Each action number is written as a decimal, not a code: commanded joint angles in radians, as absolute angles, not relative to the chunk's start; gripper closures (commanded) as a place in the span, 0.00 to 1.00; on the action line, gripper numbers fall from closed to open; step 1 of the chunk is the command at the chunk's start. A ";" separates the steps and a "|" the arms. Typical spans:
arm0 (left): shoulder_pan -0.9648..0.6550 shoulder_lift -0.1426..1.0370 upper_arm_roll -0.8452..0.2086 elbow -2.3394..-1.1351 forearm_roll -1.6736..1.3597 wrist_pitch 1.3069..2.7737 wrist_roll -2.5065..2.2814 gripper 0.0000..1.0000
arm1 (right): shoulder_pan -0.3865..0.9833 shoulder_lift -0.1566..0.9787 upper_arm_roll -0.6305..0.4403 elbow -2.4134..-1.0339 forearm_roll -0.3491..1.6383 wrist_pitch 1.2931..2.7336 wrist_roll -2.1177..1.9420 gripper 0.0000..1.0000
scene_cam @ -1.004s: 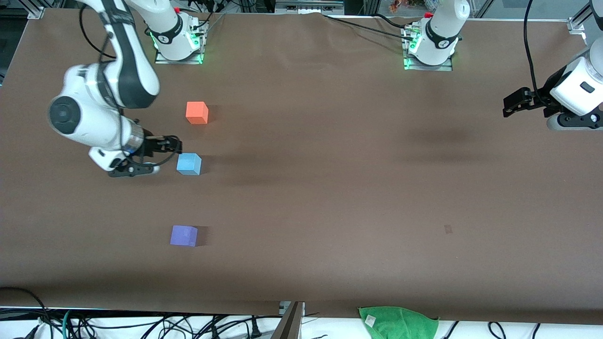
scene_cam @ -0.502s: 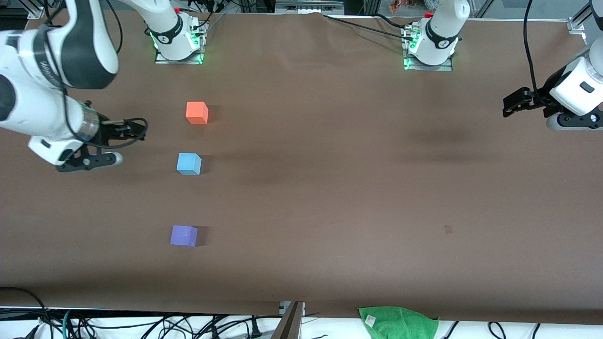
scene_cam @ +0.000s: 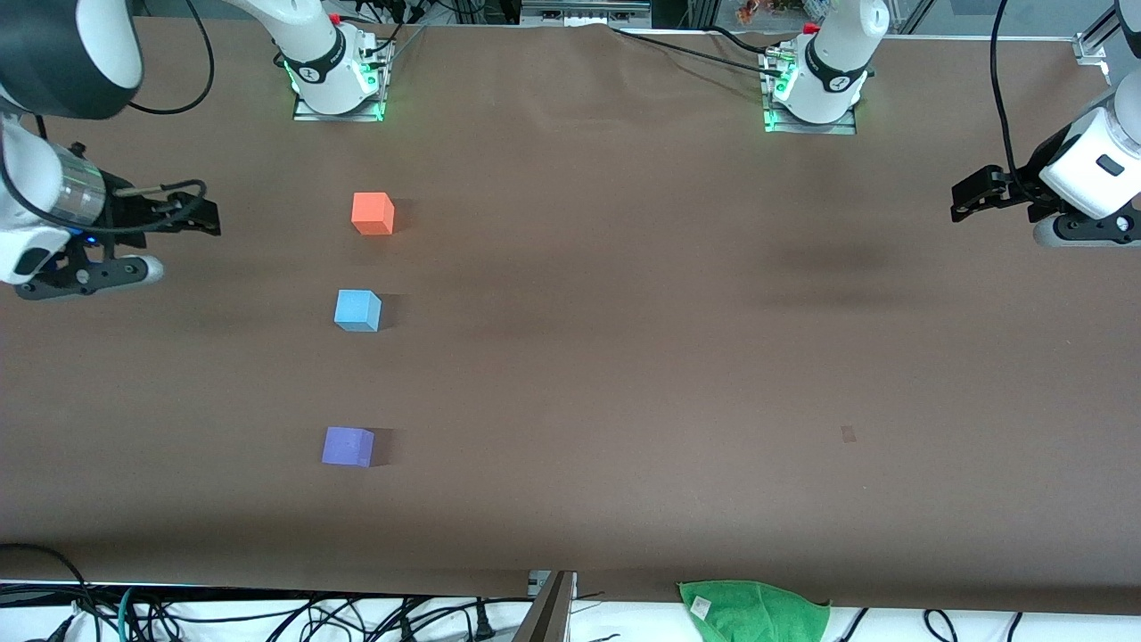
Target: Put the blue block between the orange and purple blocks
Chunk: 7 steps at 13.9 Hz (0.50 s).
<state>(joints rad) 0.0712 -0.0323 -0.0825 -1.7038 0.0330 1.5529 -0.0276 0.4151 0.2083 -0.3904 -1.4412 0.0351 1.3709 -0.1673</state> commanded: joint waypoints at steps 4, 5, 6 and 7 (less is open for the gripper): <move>0.072 -0.021 -0.086 -1.677 0.028 1.531 -0.028 0.00 | 0.203 0.126 -0.114 -1.445 0.009 1.325 -0.169 0.00; 0.072 -0.021 -0.086 -1.677 0.028 1.531 -0.028 0.00 | 0.183 0.124 -0.083 -1.447 -0.026 1.327 -0.172 0.00; 0.072 -0.021 -0.086 -1.677 0.028 1.531 -0.028 0.00 | 0.178 0.123 -0.066 -1.445 -0.047 1.327 -0.176 0.00; 0.072 -0.021 -0.086 -1.677 0.028 1.531 -0.028 0.00 | 0.161 0.115 -0.058 -1.440 -0.048 1.330 -0.178 0.00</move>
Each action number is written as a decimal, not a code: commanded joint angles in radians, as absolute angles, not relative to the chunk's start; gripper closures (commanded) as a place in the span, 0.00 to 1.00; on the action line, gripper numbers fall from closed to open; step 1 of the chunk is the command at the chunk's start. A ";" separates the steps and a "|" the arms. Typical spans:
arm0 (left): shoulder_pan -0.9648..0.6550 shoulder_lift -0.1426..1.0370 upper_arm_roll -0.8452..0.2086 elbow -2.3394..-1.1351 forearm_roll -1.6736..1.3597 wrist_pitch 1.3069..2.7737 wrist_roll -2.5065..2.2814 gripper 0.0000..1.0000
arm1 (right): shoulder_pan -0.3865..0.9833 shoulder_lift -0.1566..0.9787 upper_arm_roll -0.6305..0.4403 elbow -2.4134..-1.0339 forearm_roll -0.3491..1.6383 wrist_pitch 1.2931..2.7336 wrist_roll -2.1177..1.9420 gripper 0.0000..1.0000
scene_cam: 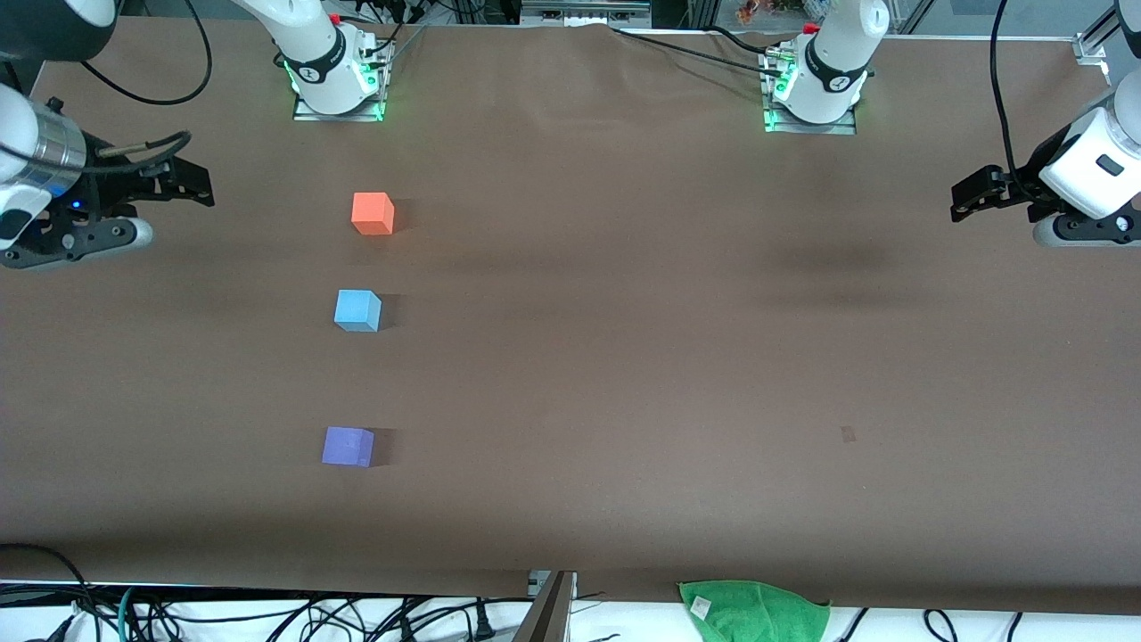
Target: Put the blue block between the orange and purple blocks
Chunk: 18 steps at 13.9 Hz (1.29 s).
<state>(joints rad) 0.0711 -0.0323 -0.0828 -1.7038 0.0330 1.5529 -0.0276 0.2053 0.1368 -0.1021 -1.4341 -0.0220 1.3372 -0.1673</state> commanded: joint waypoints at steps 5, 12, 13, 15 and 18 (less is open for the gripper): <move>0.072 -0.021 -0.086 -1.677 0.028 1.531 -0.028 0.00 | 0.083 0.038 -0.055 -1.447 -0.037 1.379 -0.181 0.00; 0.072 -0.021 -0.086 -1.677 0.028 1.531 -0.028 0.00 | 0.069 0.035 -0.005 -1.456 -0.040 1.373 -0.078 0.00; 0.072 -0.021 -0.086 -1.677 0.028 1.531 -0.028 0.00 | 0.069 0.041 -0.005 -1.454 -0.038 1.373 -0.081 0.00; 0.072 -0.021 -0.086 -1.677 0.028 1.529 -0.028 0.00 | 0.069 0.063 -0.011 -1.439 -0.043 1.371 -0.092 0.00; 0.072 -0.021 -0.086 -1.677 0.028 1.531 -0.028 0.00 | 0.072 0.063 -0.015 -1.439 -0.043 1.373 -0.092 0.00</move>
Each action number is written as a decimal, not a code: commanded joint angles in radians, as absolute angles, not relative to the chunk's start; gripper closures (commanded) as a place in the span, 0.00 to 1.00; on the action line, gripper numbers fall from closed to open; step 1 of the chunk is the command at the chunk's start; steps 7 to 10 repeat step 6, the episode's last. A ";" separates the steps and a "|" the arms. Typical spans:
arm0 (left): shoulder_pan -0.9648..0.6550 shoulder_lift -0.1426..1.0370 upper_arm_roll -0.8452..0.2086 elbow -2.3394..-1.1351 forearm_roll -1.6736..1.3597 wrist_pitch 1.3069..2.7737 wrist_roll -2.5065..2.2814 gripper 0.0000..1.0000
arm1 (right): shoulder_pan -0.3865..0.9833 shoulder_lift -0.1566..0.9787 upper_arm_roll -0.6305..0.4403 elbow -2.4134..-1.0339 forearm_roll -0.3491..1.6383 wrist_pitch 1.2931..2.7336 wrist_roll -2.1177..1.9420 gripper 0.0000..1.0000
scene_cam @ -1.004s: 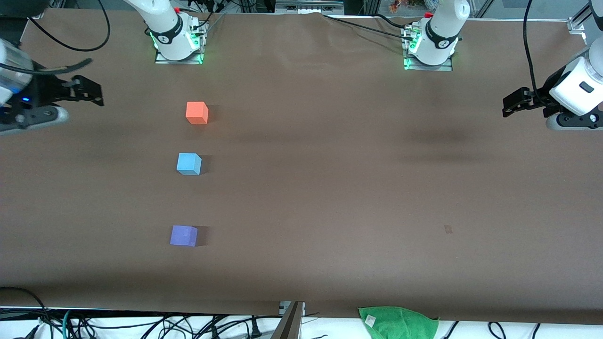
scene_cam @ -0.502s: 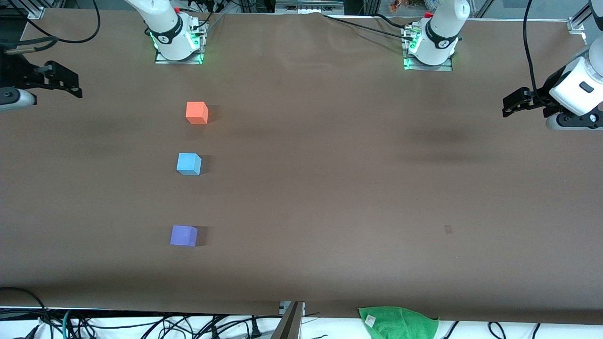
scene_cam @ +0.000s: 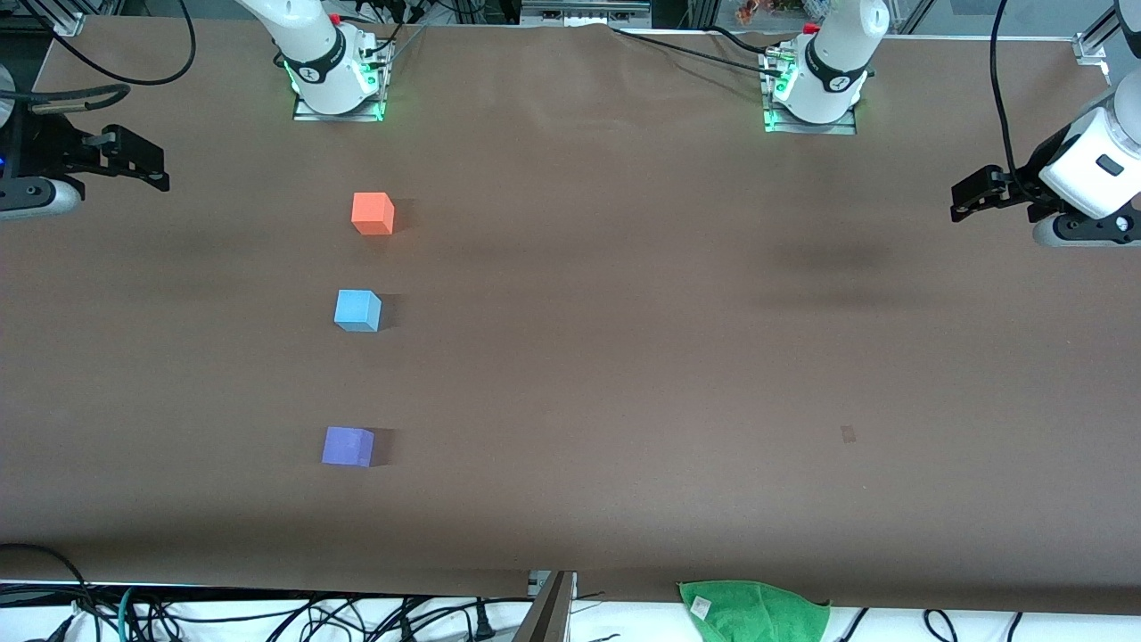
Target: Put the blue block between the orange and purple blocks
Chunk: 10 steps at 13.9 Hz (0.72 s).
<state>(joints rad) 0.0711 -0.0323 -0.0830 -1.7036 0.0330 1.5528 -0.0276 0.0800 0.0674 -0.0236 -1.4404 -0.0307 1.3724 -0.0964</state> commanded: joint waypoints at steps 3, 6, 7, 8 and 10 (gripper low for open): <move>0.072 -0.021 -0.086 -1.677 0.028 1.531 -0.028 0.00 | 0.069 0.064 -0.015 -1.440 -0.041 1.374 -0.092 0.00; 0.072 -0.021 -0.087 -1.677 0.028 1.531 -0.029 0.00 | 0.072 0.063 -0.014 -1.440 -0.046 1.373 -0.091 0.00; 0.072 -0.021 -0.087 -1.677 0.028 1.531 -0.029 0.00 | 0.072 0.063 -0.014 -1.440 -0.046 1.373 -0.091 0.00; 0.072 -0.021 -0.087 -1.677 0.028 1.531 -0.029 0.00 | 0.072 0.063 -0.014 -1.440 -0.046 1.373 -0.091 0.00; 0.072 -0.021 -0.087 -1.677 0.028 1.531 -0.029 0.00 | 0.072 0.063 -0.014 -1.440 -0.046 1.373 -0.091 0.00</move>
